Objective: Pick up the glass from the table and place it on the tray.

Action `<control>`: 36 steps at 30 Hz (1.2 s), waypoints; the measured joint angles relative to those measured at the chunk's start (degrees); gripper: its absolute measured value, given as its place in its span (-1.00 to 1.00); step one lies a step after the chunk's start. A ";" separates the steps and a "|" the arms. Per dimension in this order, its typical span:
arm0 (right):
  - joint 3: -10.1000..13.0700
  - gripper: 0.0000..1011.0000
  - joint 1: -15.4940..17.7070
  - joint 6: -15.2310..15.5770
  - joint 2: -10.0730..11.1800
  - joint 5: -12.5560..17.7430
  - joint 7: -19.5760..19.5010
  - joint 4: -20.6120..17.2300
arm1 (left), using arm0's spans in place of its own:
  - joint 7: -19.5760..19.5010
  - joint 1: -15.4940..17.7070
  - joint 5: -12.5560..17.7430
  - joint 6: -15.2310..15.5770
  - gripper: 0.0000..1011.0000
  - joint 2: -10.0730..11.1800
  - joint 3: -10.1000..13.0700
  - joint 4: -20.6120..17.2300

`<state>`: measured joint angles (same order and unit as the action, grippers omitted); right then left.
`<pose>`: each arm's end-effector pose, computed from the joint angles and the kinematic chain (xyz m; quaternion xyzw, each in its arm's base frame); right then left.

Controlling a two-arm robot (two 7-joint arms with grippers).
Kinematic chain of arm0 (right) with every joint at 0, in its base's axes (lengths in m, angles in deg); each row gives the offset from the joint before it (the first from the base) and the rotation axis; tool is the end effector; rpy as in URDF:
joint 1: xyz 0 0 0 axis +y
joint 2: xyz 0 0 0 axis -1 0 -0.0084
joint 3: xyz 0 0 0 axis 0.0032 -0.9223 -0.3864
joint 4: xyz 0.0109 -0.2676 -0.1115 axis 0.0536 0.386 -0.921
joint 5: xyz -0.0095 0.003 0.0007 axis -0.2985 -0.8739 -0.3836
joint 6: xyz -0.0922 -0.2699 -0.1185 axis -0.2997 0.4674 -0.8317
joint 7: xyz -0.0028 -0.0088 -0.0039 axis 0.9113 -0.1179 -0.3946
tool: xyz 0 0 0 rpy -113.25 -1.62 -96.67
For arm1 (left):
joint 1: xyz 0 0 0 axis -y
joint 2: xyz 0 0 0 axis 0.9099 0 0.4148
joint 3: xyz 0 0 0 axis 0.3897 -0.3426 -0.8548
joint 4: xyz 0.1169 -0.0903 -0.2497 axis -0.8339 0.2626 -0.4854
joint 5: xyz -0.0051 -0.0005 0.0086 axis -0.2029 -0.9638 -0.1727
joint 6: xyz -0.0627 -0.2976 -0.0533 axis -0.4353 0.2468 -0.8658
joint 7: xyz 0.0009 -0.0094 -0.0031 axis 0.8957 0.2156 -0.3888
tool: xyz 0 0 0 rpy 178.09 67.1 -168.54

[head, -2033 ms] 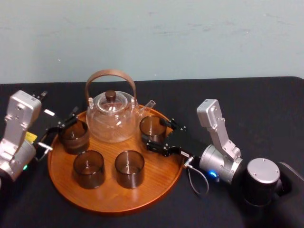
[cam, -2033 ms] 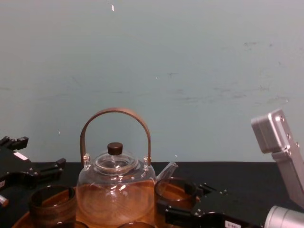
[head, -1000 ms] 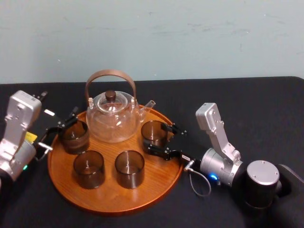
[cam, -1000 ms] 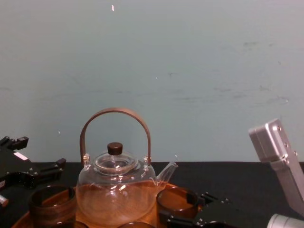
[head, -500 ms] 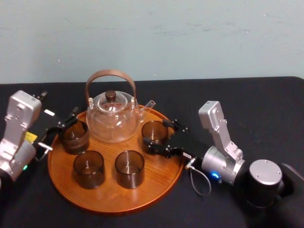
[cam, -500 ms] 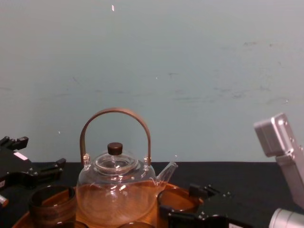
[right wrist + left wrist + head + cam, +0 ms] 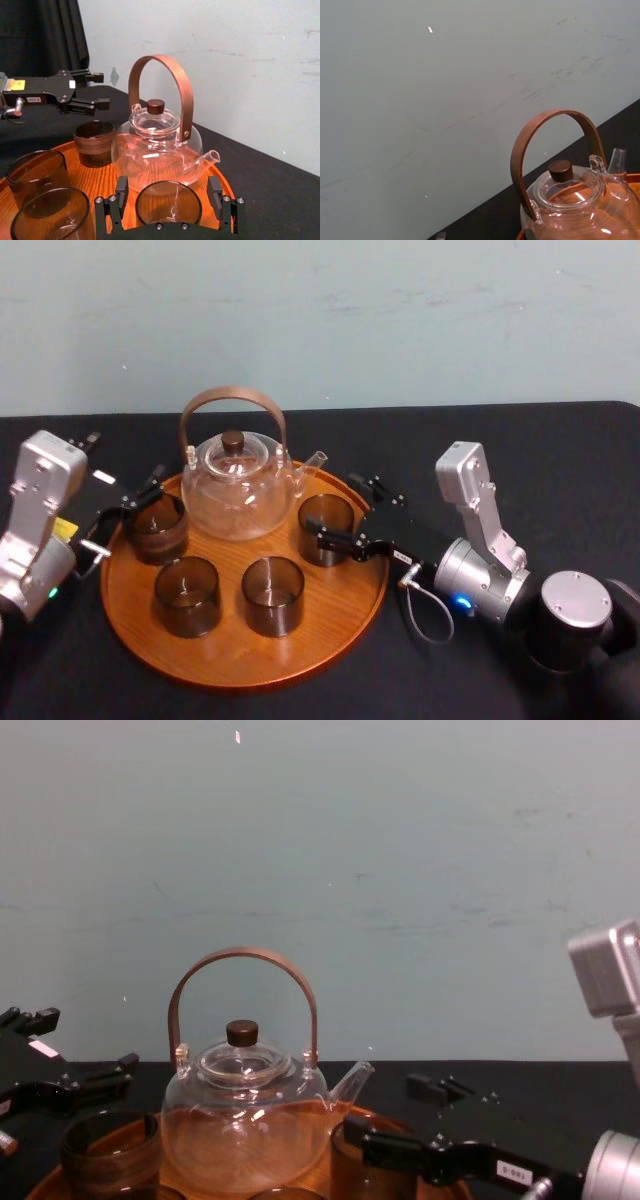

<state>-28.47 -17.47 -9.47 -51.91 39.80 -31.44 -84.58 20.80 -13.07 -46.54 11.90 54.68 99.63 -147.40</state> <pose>0.3932 0.0138 -0.3366 -0.0298 -0.0086 -0.3491 0.9366 0.3580 0.0826 -0.3023 0.1414 -0.1325 0.5799 0.7913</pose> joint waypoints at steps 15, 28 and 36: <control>2.53 0.98 4.18 -0.08 3.37 1.76 -1.75 -7.63 | 0.00 0.00 0.00 0.00 0.98 0.00 0.00 0.00; 8.47 0.98 10.73 -0.52 7.05 2.01 -6.80 -13.01 | 0.00 0.00 0.00 0.00 0.98 0.00 0.00 0.00; 11.71 0.98 13.10 -0.85 7.12 0.88 -9.82 -13.09 | 0.00 0.00 0.00 0.00 0.98 0.00 0.00 0.00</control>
<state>-16.76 -4.37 -10.32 -44.79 40.68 -41.26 -97.66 20.80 -13.08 -46.54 11.90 54.68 99.63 -147.40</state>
